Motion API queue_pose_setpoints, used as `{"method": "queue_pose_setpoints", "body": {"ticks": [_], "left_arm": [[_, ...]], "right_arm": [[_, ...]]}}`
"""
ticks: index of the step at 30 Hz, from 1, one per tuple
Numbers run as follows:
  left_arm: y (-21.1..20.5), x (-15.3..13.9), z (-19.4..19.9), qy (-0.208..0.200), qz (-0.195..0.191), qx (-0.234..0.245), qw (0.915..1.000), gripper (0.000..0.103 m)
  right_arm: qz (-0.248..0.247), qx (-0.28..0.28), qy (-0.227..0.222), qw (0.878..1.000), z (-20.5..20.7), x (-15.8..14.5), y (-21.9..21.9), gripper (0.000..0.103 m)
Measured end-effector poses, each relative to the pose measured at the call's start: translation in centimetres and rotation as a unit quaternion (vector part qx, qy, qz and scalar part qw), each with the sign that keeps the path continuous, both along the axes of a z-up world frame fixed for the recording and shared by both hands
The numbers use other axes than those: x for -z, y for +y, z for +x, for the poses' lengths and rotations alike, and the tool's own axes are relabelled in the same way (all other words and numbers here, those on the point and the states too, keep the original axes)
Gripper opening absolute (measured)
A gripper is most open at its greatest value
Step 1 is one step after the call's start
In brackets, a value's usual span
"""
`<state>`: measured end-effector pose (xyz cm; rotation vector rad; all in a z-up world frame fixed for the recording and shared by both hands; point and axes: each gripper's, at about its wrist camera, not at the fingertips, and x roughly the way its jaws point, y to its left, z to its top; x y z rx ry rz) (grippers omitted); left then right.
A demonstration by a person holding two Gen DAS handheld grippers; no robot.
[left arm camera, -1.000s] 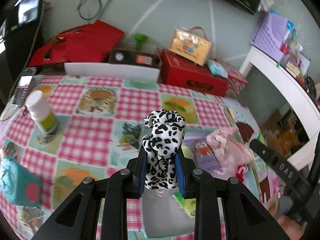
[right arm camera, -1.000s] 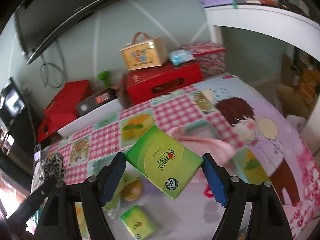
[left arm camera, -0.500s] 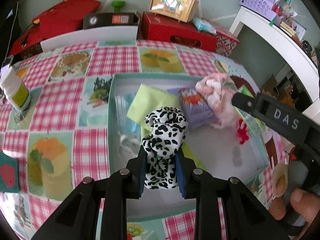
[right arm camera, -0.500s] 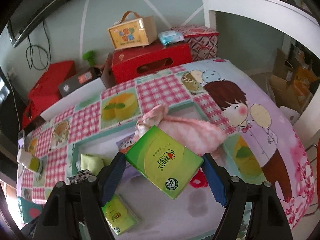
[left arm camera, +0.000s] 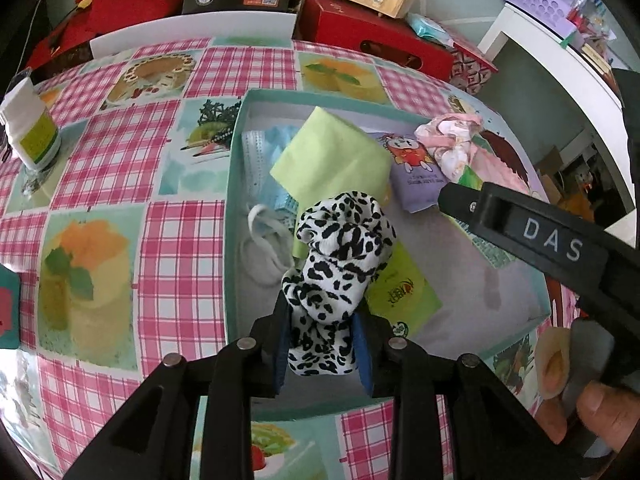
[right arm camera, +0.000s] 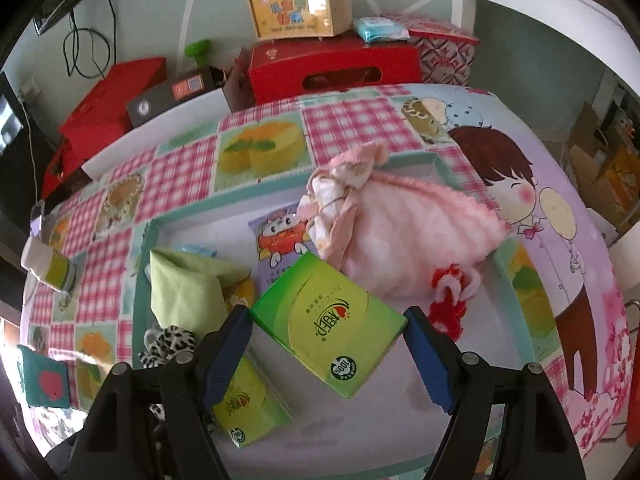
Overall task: Organize soft objects
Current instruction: 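Open the left gripper to drop the scrunchie while the right gripper releases the tissue pack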
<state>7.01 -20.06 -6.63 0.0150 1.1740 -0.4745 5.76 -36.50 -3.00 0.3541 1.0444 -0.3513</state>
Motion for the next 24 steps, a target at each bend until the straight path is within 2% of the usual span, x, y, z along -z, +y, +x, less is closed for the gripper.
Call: {"method": "queue_pose_setpoints", "body": {"ticks": [6,8,13,16,24], "left_arm": [[-0.2,-0.1,0.1,0.008,0.000,0.003,1.0000,0.038],[-0.2,-0.1,0.1,0.010,-0.002,0.006,0.9999,0.045],[-0.2,-0.2,0.1,0.013,-0.006,0.010,0.9999,0.050],[-0.2,-0.4,0.1,0.018,-0.014,0.011,0.9997,0.061],[0.1,-1.3,0.1,0.011,-0.025,0.011,0.9996,0.062]], "right_arm": [[-0.002,-0.002,0.009,1.000,0.3,0.3,0.1,0.080],[-0.002,-0.002,0.011,1.000,0.4,0.3,0.1,0.080],[-0.003,-0.004,0.016,1.000,0.6,0.5,0.2,0.081],[0.000,-0.003,0.017,1.000,0.7,0.6,0.2,0.081],[0.000,-0.005,0.011,1.000,0.7,0.2,0.3,0.083]]}}
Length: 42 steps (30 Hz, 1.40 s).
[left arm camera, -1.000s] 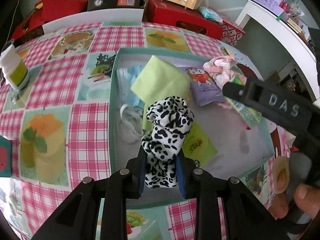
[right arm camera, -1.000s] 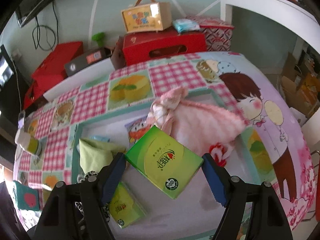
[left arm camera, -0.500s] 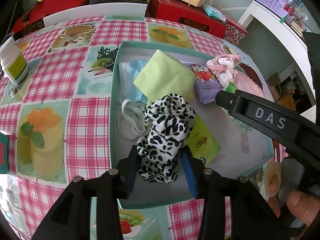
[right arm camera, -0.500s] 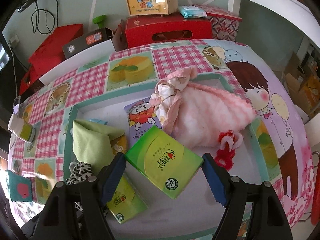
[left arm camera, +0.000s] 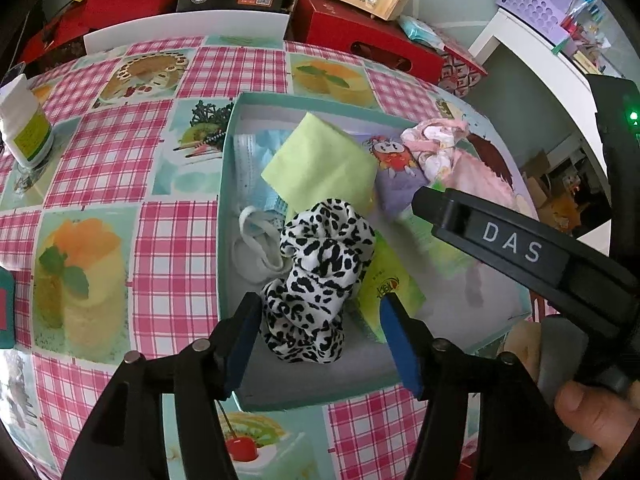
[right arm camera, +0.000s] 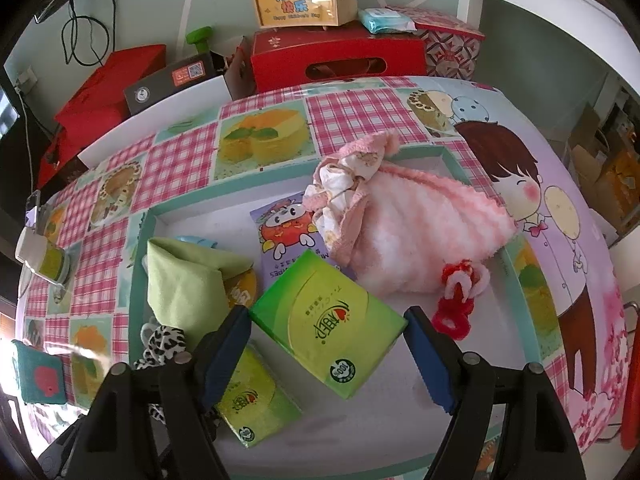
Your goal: Organize soft objects
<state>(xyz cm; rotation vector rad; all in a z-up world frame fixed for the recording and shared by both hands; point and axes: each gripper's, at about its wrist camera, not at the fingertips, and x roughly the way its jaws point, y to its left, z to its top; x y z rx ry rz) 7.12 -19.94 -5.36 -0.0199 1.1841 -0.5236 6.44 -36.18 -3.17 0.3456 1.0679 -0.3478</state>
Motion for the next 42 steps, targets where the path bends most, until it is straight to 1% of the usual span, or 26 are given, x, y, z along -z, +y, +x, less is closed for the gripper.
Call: {"method": "queue_pose_setpoints", "body": {"ticks": [3,6,7,8,10,12,13,14,22,31,35,38,42], "left_arm": [[0.2,-0.3,0.0,-0.005,-0.003,0.000,1.0000,0.063],[0.3,-0.6,0.0,-0.010,-0.006,0.000,0.9999,0.065],[0.4,-0.8,0.0,-0.011,-0.008,0.000,0.9999,0.070],[0.4,-0.9,-0.1,-0.013,-0.010,0.001,0.9999,0.078],[0.4,-1.3,-0.2,-0.021,-0.015,0.002,0.9997,0.082],[0.4,-1.8,-0.4,-0.027,-0.021,0.005,0.9994,0.085],[0.5,-2.0,-0.5,-0.029,-0.023,0.006,0.9993,0.090],[0.5,-2.2,-0.6,-0.034,-0.027,0.006,0.9990,0.092],[1.3,-3.5,-0.6,-0.059,-0.033,-0.008,0.9977,0.094],[4.3,-5.0,0.8,-0.084,-0.043,-0.061,0.9937,0.094],[6.0,-5.2,1.8,-0.097,-0.035,-0.092,0.9905,0.094],[7.3,-4.9,2.8,-0.102,-0.020,-0.119,0.9874,0.094],[9.0,-4.3,3.9,-0.095,-0.005,-0.156,0.9833,0.094]], "right_arm": [[0.000,-0.001,-0.008,1.000,-0.1,-0.4,0.1,0.088],[0.000,0.001,-0.016,1.000,-0.2,-0.8,0.1,0.090],[0.000,0.003,-0.020,1.000,-0.2,-1.0,0.0,0.091],[0.000,0.006,-0.025,1.000,-0.3,-1.3,-0.1,0.092],[-0.002,0.010,-0.035,0.999,-0.5,-1.7,-0.2,0.096],[-0.004,0.016,-0.045,0.999,-0.8,-2.2,-0.4,0.097],[-0.005,0.018,-0.049,0.999,-0.9,-2.4,-0.4,0.098],[-0.005,0.021,-0.053,0.998,-1.0,-2.6,-0.5,0.098],[-0.008,0.033,-0.068,0.997,-1.3,-3.2,-1.0,0.102],[-0.008,0.037,-0.067,0.997,-1.3,-3.1,-1.1,0.102],[-0.009,0.025,-0.061,0.998,-0.9,-2.8,-0.5,0.102],[-0.011,0.013,-0.054,0.998,-0.5,-2.6,0.2,0.102],[-0.015,-0.003,-0.046,0.999,-0.2,-2.4,1.3,0.102]]}}
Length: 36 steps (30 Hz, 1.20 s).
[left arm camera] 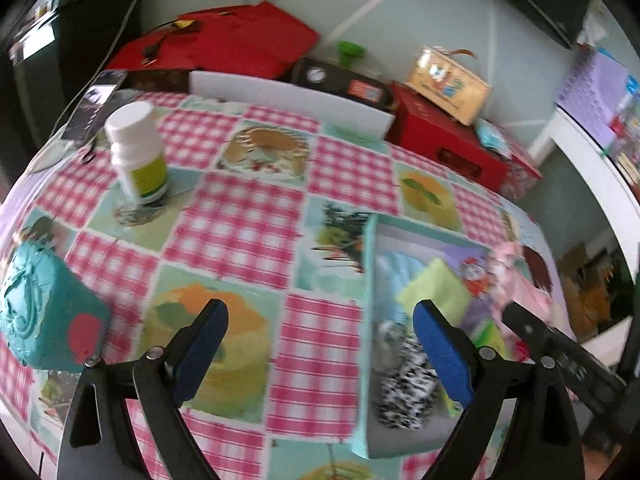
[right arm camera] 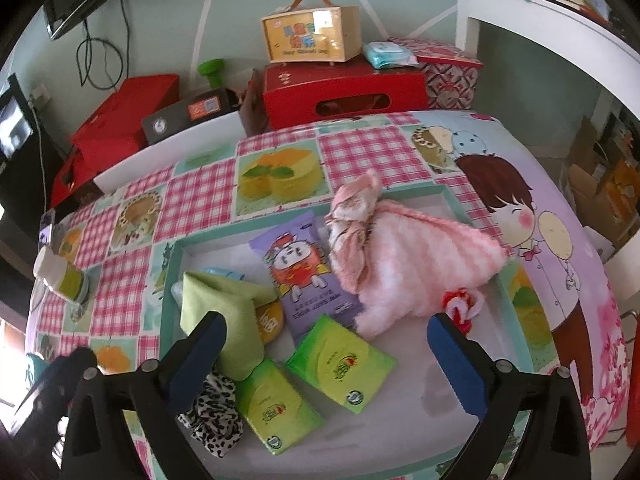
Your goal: Organize soft objects
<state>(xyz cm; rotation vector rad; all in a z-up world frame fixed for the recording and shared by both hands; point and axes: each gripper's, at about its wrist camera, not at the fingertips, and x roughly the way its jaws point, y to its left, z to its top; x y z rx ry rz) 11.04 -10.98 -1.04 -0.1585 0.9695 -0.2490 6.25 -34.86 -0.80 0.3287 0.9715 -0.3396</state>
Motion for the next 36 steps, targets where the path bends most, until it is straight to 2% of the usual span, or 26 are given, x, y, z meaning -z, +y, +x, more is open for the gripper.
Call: {"method": "queue_pose_setpoints", "body": {"ticks": [7,14,19,24,28,31,36], "left_arm": [[2.0,0.4,0.0,0.004,0.010,-0.032,0.9994,0.094],[3.6,0.3,-1.3,0.011,0.024,-0.040,0.9989,0.094],[4.2,0.0,-2.7,0.009,0.072,-0.037,0.9966,0.094],[4.3,-0.6,-4.1,0.000,0.102,-0.022,0.9946,0.094],[4.5,-1.4,-5.6,-0.013,0.142,-0.024,0.9895,0.094],[4.7,-1.8,-6.5,-0.021,0.155,-0.017,0.9875,0.094],[5.3,-1.5,-7.5,-0.002,0.178,0.001,0.9841,0.094]], "right_arm": [[-0.007,-0.029,0.005,1.000,-0.2,-0.1,2.1,0.102],[-0.001,-0.051,0.023,0.998,-2.0,0.8,4.1,0.102],[0.006,-0.068,0.041,0.997,-3.6,1.7,5.6,0.102],[0.008,-0.086,0.055,0.995,-5.1,2.2,7.1,0.102],[0.003,-0.093,0.063,0.994,-6.2,2.2,8.0,0.102],[0.001,-0.095,0.069,0.993,-7.0,2.2,8.5,0.102],[0.002,-0.095,0.073,0.993,-7.9,2.1,8.7,0.102]]}}
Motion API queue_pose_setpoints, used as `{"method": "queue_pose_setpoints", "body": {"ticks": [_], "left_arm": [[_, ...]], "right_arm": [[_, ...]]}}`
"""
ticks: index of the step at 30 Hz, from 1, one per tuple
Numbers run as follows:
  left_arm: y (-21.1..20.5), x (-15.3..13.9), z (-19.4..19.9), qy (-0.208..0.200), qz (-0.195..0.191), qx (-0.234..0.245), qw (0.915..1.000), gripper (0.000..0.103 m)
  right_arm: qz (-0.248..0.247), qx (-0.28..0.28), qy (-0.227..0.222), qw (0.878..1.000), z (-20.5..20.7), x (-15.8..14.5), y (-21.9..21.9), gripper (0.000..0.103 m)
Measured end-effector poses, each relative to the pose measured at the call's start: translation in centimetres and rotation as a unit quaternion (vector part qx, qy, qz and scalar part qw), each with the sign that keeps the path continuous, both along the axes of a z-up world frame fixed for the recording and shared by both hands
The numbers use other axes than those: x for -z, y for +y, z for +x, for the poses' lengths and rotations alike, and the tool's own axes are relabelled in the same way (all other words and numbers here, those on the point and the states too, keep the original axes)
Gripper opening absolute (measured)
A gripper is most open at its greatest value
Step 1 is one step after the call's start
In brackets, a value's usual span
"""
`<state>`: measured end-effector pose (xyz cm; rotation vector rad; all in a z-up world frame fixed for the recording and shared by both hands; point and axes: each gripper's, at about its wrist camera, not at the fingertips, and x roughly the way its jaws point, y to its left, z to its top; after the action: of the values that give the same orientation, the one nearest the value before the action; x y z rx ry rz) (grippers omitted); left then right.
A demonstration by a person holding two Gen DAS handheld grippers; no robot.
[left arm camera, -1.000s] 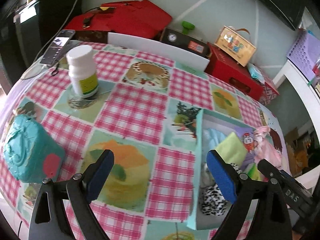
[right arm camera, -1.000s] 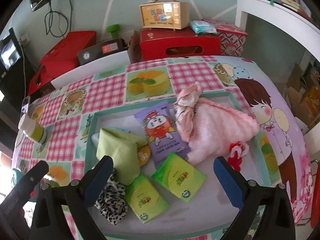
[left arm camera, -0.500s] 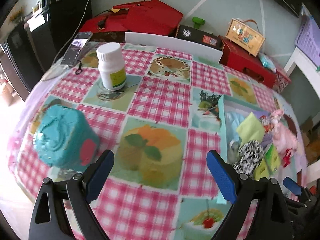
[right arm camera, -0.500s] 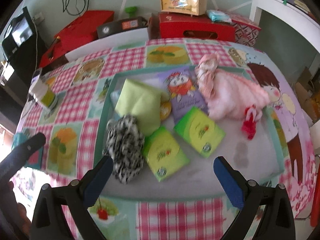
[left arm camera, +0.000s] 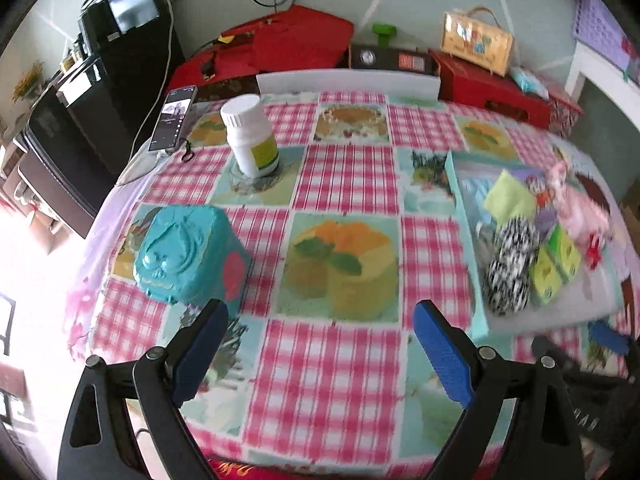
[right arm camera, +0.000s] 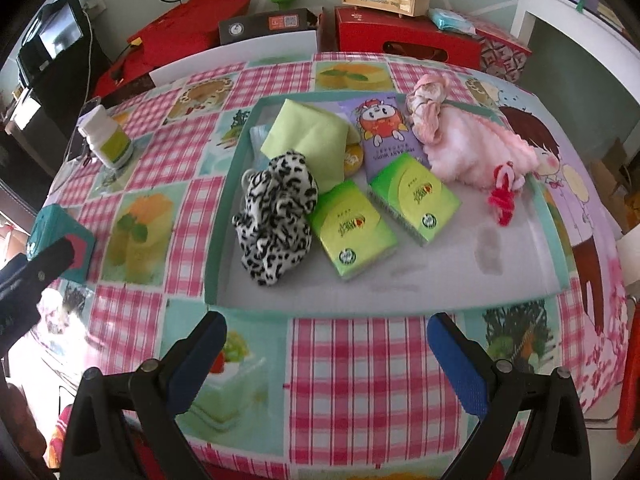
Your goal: Organize soft objects
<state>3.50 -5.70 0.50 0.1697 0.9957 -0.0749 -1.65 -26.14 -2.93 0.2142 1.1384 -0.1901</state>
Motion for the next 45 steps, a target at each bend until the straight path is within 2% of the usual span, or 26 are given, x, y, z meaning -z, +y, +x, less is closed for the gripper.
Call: {"method": "queue_pose_setpoints", "body": {"ticks": [8,15,20,27,45], "left_arm": [[2.8,0.8,-0.9,0.011,0.023,-0.013,0.9996,0.094],[4.6,0.9,-1.4,0.004,0.006,-0.037,0.9993,0.094],[4.4,1.8,-1.9,0.009,-0.016,-0.036,0.9992,0.094],[3.5,2.3,-2.4,0.014,-0.005,-0.024,0.9996,0.094],[2.6,1.3,-2.9,0.013,-0.007,-0.014,0.9998,0.094]], "right_arm": [[0.002,0.009,0.004,1.000,-0.8,0.3,0.3,0.102],[0.009,0.012,0.006,1.000,-1.0,0.9,0.6,0.102],[0.002,0.013,-0.001,1.000,-1.1,0.8,0.9,0.102],[-0.007,0.012,-0.002,1.000,-1.2,0.7,1.1,0.102],[-0.011,0.016,0.001,1.000,-1.6,0.0,0.5,0.102]]}}
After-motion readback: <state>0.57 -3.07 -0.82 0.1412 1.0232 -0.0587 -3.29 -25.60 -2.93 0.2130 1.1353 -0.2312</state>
